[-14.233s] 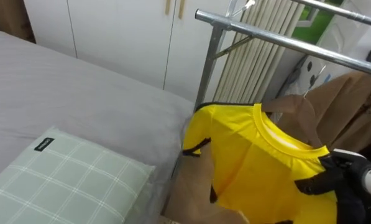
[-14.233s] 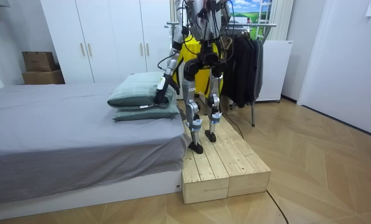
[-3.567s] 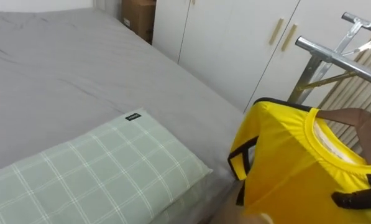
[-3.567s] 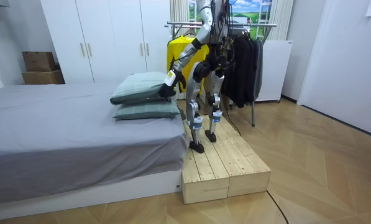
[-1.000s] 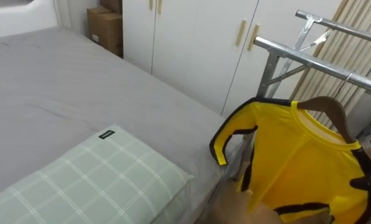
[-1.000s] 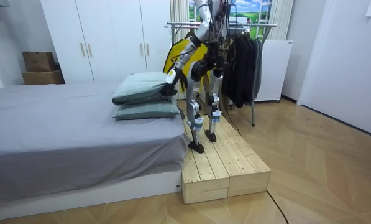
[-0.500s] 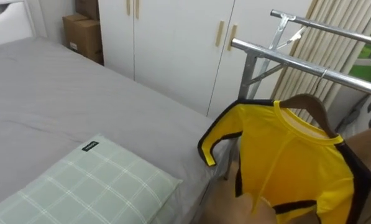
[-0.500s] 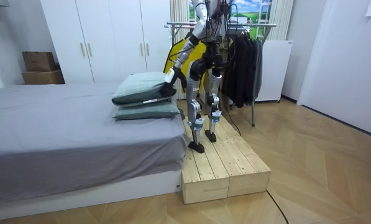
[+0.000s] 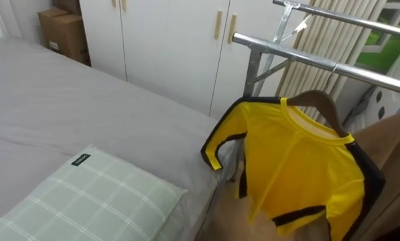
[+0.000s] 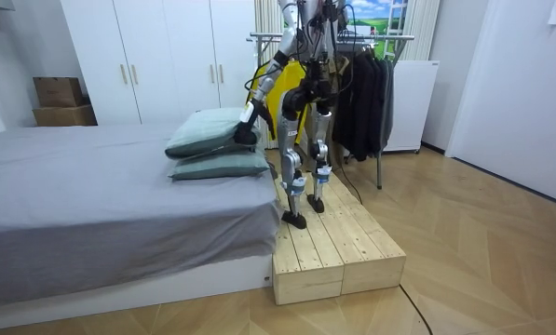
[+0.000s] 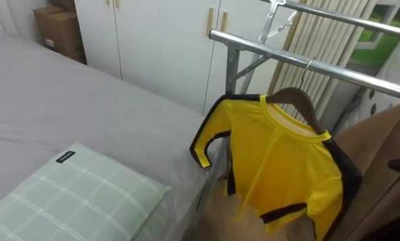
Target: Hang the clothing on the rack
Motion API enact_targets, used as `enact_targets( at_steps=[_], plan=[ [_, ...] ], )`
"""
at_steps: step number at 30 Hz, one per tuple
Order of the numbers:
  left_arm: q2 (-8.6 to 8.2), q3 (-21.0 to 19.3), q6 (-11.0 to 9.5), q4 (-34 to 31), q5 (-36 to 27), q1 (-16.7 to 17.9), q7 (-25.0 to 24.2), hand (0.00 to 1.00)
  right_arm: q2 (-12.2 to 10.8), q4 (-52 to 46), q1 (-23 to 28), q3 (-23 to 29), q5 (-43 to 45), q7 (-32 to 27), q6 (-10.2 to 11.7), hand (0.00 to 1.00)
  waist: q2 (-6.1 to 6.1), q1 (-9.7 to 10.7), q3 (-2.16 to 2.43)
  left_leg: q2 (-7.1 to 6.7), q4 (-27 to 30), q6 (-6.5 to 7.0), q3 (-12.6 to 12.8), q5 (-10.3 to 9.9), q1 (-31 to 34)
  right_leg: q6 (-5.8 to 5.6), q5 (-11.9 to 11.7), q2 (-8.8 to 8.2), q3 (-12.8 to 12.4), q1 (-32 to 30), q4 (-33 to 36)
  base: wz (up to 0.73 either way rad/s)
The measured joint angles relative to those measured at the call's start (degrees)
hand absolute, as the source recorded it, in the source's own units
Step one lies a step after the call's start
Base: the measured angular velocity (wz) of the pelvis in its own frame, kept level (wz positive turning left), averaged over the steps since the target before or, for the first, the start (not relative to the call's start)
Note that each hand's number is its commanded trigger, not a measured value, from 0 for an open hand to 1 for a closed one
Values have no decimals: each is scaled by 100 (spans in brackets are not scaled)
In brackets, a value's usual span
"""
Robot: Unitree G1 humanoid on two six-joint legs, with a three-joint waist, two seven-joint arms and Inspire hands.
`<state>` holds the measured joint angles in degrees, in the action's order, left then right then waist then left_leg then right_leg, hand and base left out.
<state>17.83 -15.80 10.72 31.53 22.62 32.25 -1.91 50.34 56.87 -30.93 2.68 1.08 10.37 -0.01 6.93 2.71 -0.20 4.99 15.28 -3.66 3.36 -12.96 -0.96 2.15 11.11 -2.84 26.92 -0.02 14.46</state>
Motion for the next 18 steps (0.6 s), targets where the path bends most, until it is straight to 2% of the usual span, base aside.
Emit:
enact_targets(
  at_steps=[2, 5, 8, 10, 11, 13, 14, 15, 16, 18],
  plan=[
    [-3, 0, 0, 0, -22, -34, 31, 0, -55, -259, 234, 219, -65, -49, -1, 0, -4, 12, 3, 15, 0, 7, 130, 5, -6, -2, -25, 0, -6, 20, 0, 0],
    [-101, -110, 1, 2, -87, -64, 127, 0, -253, -764, 658, 600, -70, -219, -1, 0, -8, 12, 2, 8, -46, 25, 180, 16, -47, -18, -52, 6, -59, 21, -53, -8],
    [-169, -155, 3, 4, -339, -76, 198, 0, -574, -1455, 1320, 989, -51, -507, 20, 0, -31, -5, -8, 23, -66, 35, 234, 22, -78, -32, -130, 58, -148, 59, -184, -12],
    [-194, -133, 3, 83, -336, -157, 268, 0, -1019, -2002, 1959, 1192, 14, -668, 96, 0, -90, -8, -26, 30, -65, 35, 266, 22, -119, -23, -203, 89, -187, 119, -294, -10],
    [-200, -125, 3, 83, -335, -168, 278, 0, -1139, -2124, 2138, 1239, 34, -680, 110, 0, -105, -7, -23, 25, -66, 36, 267, 22, -120, -27, -205, 83, -188, 111, -291, 0],
    [-254, -125, 3, 83, -347, -210, 304, 0, -1546, -2457, 2715, 1266, 54, -703, 97, 0, -199, 16, -39, 14, -71, 46, 289, 24, -80, -43, -213, 64, -201, 89, -282, 0],
    [-268, -127, 3, 85, -386, -241, 320, 0, -1654, -2467, 2805, 1276, 54, -722, 98, 0, -221, 22, -42, 10, -82, 50, 290, 25, -68, -51, -217, 60, -205, 67, -282, -4],
    [-307, -126, 3, 154, -484, -341, 406, 0, -1855, -2464, 2964, 1279, 98, -749, 98, 0, -274, 19, -46, 8, -90, 57, 317, 29, -38, -58, -229, 54, -229, 6, -275, -11],
    [-344, -117, 2, 266, -591, -413, 496, 0, -2027, -2469, 3118, 1278, 170, -765, 97, 0, -330, 13, -38, 1, -114, 70, 356, 38, -14, -53, -242, 49, -264, -11, -263, -16],
    [-378, -118, 2, 353, -687, -414, 552, 0, -2233, -2598, 3316, 1294, 220, -779, 67, 0, -404, 15, -21, -1, -180, 73, 440, 48, -27, -43, -253, 49, -346, -68, -232, -21]
  ],
)
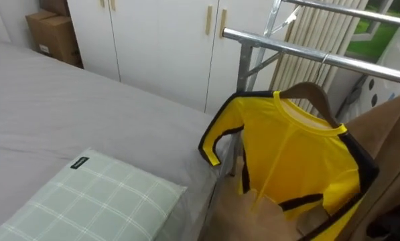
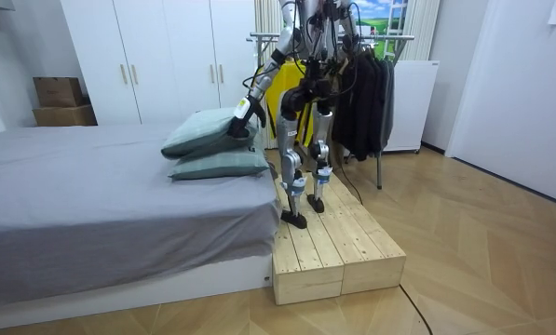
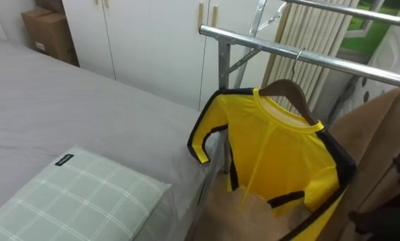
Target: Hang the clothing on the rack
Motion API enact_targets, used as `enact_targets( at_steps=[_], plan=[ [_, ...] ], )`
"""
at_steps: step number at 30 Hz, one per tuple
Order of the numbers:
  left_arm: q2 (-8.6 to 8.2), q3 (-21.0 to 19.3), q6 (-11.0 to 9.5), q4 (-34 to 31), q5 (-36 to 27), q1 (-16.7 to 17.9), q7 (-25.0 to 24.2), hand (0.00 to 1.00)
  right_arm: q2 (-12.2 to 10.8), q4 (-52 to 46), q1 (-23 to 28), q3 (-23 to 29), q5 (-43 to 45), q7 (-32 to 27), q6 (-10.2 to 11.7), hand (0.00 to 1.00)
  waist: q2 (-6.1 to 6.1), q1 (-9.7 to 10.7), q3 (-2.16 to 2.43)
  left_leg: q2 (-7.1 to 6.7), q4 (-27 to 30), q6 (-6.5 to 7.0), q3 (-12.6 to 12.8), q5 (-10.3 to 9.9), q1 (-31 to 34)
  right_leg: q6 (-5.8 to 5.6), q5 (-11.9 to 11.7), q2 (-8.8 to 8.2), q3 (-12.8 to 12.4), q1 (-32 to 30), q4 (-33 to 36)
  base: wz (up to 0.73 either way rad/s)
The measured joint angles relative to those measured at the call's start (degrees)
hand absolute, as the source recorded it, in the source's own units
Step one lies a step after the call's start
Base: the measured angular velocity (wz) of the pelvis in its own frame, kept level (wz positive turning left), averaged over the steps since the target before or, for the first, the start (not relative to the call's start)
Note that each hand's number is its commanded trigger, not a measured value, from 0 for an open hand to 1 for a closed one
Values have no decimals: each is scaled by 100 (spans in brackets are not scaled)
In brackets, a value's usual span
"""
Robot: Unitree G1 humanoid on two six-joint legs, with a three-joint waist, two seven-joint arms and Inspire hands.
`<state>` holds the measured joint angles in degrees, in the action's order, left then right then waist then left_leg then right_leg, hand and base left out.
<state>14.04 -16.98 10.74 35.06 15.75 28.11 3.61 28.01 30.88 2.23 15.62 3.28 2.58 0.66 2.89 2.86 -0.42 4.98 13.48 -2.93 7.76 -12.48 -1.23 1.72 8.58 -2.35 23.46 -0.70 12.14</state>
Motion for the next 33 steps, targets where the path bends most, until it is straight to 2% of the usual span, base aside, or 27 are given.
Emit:
enact_targets(
  at_steps=[1, 3, 5, 8, 11, 13, 15, 16, 18, 22, 26, 31, 33],
  plan=[
    [-14, -5, 0, 32, 1, -11, 19, 0, -89, -57, 61, 14, 32, -19, 3, 0, -38, 19, -16, 0, 2, 2, 25, 2, -1, 0, -9, 0, -28, -16, 14, -17],
    [-21, -19, 0, 96, 0, -48, 38, 0, -131, -56, 119, 18, 27, -119, 4, 0, -66, 17, -16, -1, 3, 3, 48, 3, -16, 1, -11, -2, -59, -28, 39, -7],
    [-22, -23, 0, 131, -19, -57, 76, 0, -189, -56, 187, 57, -20, -275, 27, 0, -71, 12, -21, -1, 1, 4, 51, 3, -45, 0, -11, 0, -60, 0, 31, -2],
    [-21, 8, 0, 314, -45, -145, 90, 0, -396, -56, 330, 53, -146, -449, 55, 0, -74, -2, -23, 3, -8, 5, 51, 1, -35, -11, -38, 14, -60, 13, -30, 0],
    [-79, 45, 0, 345, -83, -167, 187, 0, -790, -50, 612, 9, -249, -505, 62, 0, -92, -31, -25, 5, -33, 6, 71, 0, -47, -18, -51, 25, -81, 18, -52, -2],
    [-183, 97, 0, 552, -154, -275, 350, 0, -1074, 58, 748, -204, -350, -469, 62, 0, -150, -31, -38, 5, -50, 8, 131, 0, -47, -18, -59, 26, -138, -21, -43, -13],
    [-227, 158, 0, 675, -154, -327, 415, 0, -1268, 276, 791, -346, -391, -417, 74, 0, -218, -26, -11, 3, -76, 9, 151, 0, -54, -23, -79, 35, -161, -27, -49, -8],
    [-249, 161, -15, 791, -154, -399, 459, 0, -1363, 570, 773, -445, -422, -381, 136, 0, -251, -42, -12, -1, -81, 10, 151, -1, -72, -23, -80, 34, -166, -24, -48, 0],
    [-254, 155, -77, 993, -160, -523, 476, 0, -1471, 1013, 776, -613, -596, -291, 181, 0, -286, -104, -19, -4, -109, 10, 164, 0, -103, -24, -79, 33, -184, -9, -51, -3],
    [-344, 137, -155, 1001, -165, -531, 580, 0, -1727, 1657, 807, -760, -752, -207, 197, 0, -305, -132, -25, -11, -115, 13, 171, -2, -105, -40, -69, 24, -191, -13, -58, -1],
    [-397, 145, -361, 1421, -164, -629, 698, 0, -1808, 2018, 841, -761, -768, -186, 360, 0, -345, -127, -28, -29, -115, 34, 173, -15, -138, -43, -72, 13, -214, 3, -56, -2],
    [-445, 166, -372, 1749, -187, -801, 729, 0, -1920, 2499, 832, -763, -966, -178, 432, 0, -383, -92, -30, -59, -148, 67, 254, -6, -136, -75, -97, -11, -287, -50, -31, -7],
    [-446, 161, -383, 2050, -205, -990, 758, 0, -1955, 2734, 818, -765, -1180, -137, 448, 0, -389, -92, -28, -72, -178, 92, 270, 12, -137, -84, -103, -23, -296, -67, -23, 0]
  ],
)
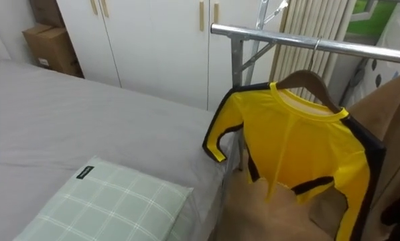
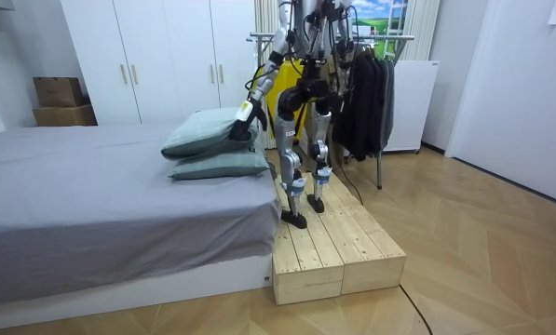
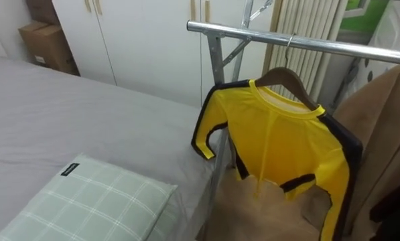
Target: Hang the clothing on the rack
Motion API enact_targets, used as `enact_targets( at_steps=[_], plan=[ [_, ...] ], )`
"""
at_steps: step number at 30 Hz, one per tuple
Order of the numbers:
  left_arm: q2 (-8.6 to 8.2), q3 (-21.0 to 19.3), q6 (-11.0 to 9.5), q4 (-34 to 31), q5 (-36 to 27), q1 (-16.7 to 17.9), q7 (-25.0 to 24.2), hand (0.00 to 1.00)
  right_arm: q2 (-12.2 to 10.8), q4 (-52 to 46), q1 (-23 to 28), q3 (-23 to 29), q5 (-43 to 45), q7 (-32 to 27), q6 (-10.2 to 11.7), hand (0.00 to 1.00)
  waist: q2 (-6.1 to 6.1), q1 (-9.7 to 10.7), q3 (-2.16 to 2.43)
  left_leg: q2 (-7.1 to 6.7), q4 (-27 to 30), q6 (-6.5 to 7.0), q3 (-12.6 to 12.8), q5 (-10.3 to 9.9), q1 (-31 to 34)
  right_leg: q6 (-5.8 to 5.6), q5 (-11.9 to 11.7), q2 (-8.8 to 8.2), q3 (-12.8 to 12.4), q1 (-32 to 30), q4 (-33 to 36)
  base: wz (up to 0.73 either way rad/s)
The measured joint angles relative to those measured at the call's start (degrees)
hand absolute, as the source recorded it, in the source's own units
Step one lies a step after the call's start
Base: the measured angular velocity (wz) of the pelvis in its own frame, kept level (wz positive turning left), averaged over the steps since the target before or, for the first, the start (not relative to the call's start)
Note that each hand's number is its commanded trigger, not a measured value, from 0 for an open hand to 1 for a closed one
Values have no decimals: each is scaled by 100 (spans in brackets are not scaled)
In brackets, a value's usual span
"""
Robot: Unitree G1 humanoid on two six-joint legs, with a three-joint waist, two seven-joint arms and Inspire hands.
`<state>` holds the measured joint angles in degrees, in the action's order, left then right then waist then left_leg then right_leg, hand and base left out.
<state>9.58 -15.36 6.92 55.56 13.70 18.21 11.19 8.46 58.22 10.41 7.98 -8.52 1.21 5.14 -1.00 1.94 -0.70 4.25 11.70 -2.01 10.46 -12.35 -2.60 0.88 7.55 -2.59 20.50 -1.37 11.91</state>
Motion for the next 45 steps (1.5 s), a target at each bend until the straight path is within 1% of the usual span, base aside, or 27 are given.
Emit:
enact_targets(
  at_steps=[1, 4, 9, 12, 15, 21, 23, 24, 29, 31, 32, 34, 36, 38, 40, 43, 45],
  plan=[
    [-2, 5, -4, 190, -100, -100, 30, 0, -10, 215, -23, 0, -230, 59, 29, 0, -12, 4, 3, 0, 1, 1, 9, -1, 2, -8, -11, 2, -9, 6, -13, 0],
    [-15, 3, -53, 374, -359, -177, 55, 0, -12, 513, 31, 2, -578, 94, 26, 0, -17, 7, 4, -3, 1, 6, 31, -3, -1, -14, -36, 4, -31, 13, -6, -1],
    [-15, 71, -67, 629, -538, -267, 51, 0, -13, 695, 33, 4, -706, 148, 19, 0, -52, 22, 0, -3, 6, 18, 75, -10, -7, -18, -41, 3, -87, -18, -17, -6],
    [-9, 105, -95, 880, -727, -325, -50, 0, -6, 777, -25, 22, -694, 161, -24, 0, -88, 34, 15, -1, 5, 19, 94, -11, -19, -17, -45, 5, -103, -17, -21, -3],
    [-10, 100, -95, 1024, -731, -332, -184, 0, 2, 873, -51, 105, -673, 258, -100, 0, -96, 35, 15, 4, -4, 19, 140, -11, -59, -16, -46, 14, -149, -16, -11, -8],
    [-9, 103, -94, 1183, -734, -290, -335, 0, -11, 897, 8, 202, -676, 259, -171, 0, -117, 34, 19, 2, -38, 35, 196, -22, -139, -20, -48, 22, -195, 36, -27, -4],
    [-8, 105, -92, 1263, -726, -245, -400, 0, -6, 917, 1, 244, -727, 243, -243, 0, -120, 9, 20, -2, -68, 39, 208, -25, -200, -21, -48, 31, -247, 54, -21, -11],
    [0, 108, -78, 1346, -725, -189, -474, 0, -11, 915, 4, 239, -812, 203, -286, 0, -120, -5, 36, -3, -97, 41, 221, -26, -241, -25, -46, 35, -263, 68, -21, -10],
    [6, 214, 61, 1634, -717, -168, -737, 0, -42, 921, -10, 223, -1012, 53, -423, 0, -120, -63, 37, -2, -107, 57, 236, -38, -300, -47, -29, 32, -272, 120, -19, -1],
    [6, 229, 176, 1662, -717, -156, -902, 0, -39, 926, -39, 215, -1014, -5, -528, 0, -112, -82, 41, -1, -104, 64, 236, -43, -299, -53, -25, 25, -267, 121, -18, 0],
    [8, 230, 193, 1669, -718, -148, -938, 0, -40, 929, -45, 210, -1023, -24, -545, 0, -110, -86, 43, -1, -104, 65, 235, -43, -299, -54, -25, 25, -267, 121, -18, 0],
    [10, 241, 222, 1691, -723, -81, -1050, 0, -40, 935, -82, 193, -1113, -84, -646, 0, -103, -85, 48, -3, -104, 68, 231, -45, -301, -54, -25, 25, -269, 125, -22, 0],
    [11, 262, 303, 1709, -722, -78, -1134, 0, -40, 939, -85, 183, -1154, -109, -680, 0, -100, -84, 50, -4, -103, 69, 228, -45, -301, -56, -23, 23, -270, 125, -23, 0],
    [11, 335, 363, 1712, -722, -78, -1208, 0, -39, 944, -109, 182, -1167, -125, -773, 0, -88, -85, 58, -6, -91, 69, 217, -45, -297, -62, -19, 20, -268, 124, -23, 0],
    [25, 444, 413, 1711, -720, -79, -1299, 0, -35, 1054, -183, 170, -1169, -147, -803, 0, -69, -84, 71, -9, -78, 69, 211, -45, -297, -65, -15, 21, -264, 128, -24, 0],
    [48, 488, 479, 1711, -719, -75, -1425, 0, -34, 1084, -224, 167, -1187, -183, -902, 0, -52, -85, 83, -11, -34, 68, 198, -46, -297, -64, -13, 19, -253, 149, -25, 0],
    [47, 563, 528, 1711, -719, -72, -1479, 0, -34, 1088, -234, 157, -1185, -189, -908, 0, -47, -84, 86, -11, -27, 68, 197, -46, -297, -65, -13, 16, -249, 154, -24, 0]
  ],
)
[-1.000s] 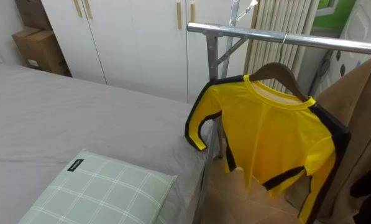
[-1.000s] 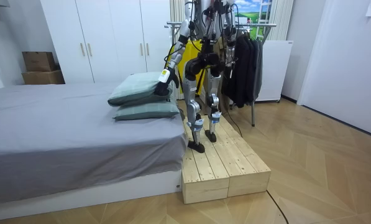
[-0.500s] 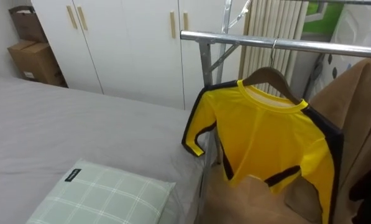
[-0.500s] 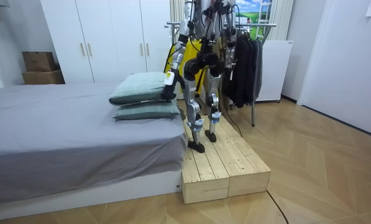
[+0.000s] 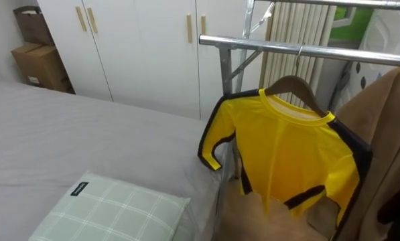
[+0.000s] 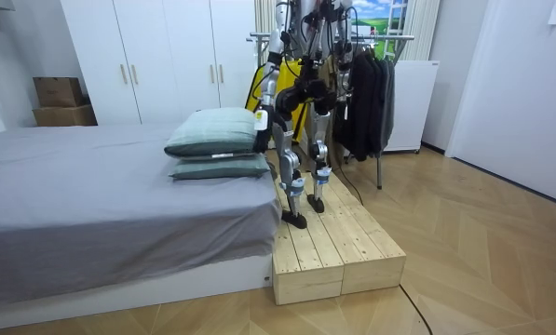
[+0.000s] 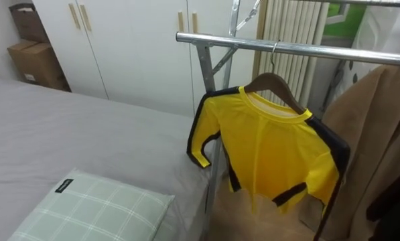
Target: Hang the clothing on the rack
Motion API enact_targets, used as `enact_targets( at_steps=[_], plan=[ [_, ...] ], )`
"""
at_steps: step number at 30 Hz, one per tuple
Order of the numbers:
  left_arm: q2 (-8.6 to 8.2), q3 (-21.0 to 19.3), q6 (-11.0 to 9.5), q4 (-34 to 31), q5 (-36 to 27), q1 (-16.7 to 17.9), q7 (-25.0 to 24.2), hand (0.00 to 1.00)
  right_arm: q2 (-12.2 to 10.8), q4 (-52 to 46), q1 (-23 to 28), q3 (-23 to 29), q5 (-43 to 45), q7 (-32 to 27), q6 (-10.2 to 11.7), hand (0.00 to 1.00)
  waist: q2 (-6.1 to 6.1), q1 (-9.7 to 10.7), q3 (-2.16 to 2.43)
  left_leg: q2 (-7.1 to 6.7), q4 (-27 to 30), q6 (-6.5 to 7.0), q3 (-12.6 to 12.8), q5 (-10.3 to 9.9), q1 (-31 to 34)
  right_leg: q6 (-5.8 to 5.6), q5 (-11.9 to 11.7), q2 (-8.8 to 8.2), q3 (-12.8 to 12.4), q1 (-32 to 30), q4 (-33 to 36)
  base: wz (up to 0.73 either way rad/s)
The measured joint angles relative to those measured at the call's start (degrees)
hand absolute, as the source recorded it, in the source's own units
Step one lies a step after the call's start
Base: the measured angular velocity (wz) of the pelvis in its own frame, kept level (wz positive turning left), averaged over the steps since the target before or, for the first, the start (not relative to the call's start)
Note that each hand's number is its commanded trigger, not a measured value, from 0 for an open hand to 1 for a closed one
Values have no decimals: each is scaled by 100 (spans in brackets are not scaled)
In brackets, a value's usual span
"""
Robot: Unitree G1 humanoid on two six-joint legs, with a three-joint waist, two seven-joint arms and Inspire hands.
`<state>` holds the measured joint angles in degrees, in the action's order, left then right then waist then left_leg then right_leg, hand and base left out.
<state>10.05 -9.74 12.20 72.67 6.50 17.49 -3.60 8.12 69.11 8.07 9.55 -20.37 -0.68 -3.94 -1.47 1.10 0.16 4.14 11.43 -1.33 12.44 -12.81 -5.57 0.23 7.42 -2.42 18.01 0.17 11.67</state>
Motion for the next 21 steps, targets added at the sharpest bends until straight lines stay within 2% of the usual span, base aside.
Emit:
enact_targets(
  at_steps=[4, 11, 16, 20, 21],
  plan=[
    [-1, 106, 104, -5, -5, 2, -99, 0, 1, 1, -11, -7, 30, -3, -108, 0, 16, 10, 10, 0, 34, 0, -19, 0, -2, 3, 2, -8, 26, 21, 0, 1],
    [-64, 170, 116, -7, -259, -12, -104, 0, 0, 2, -12, -114, -9, -2, -102, 0, 22, 10, 10, 5, 36, 11, -52, -31, 5, -25, 50, -7, 37, 3, 6, 0],
    [-80, 142, 108, -1, -260, -25, -104, 0, 0, 1, -7, -143, 14, 28, -87, 0, 35, 11, 16, 7, 45, 20, -56, -54, 10, 8, 4, -2, 38, 44, -1, 0],
    [-79, 38, 99, 10, -386, -37, -104, 0, 1, 1, 6, -150, 24, 81, -78, 0, 22, 20, 6, 6, 59, 34, -109, -82, -5, -18, 21, -13, 85, 102, -2, 8],
    [-82, 35, 94, 16, -438, -57, -104, 0, 5, 3, 6, -148, 25, 84, -83, 0, 2, 22, -9, 4, 96, 42, -172, -92, 9, -37, 33, -30, 132, 138, 4, 25]
  ],
)
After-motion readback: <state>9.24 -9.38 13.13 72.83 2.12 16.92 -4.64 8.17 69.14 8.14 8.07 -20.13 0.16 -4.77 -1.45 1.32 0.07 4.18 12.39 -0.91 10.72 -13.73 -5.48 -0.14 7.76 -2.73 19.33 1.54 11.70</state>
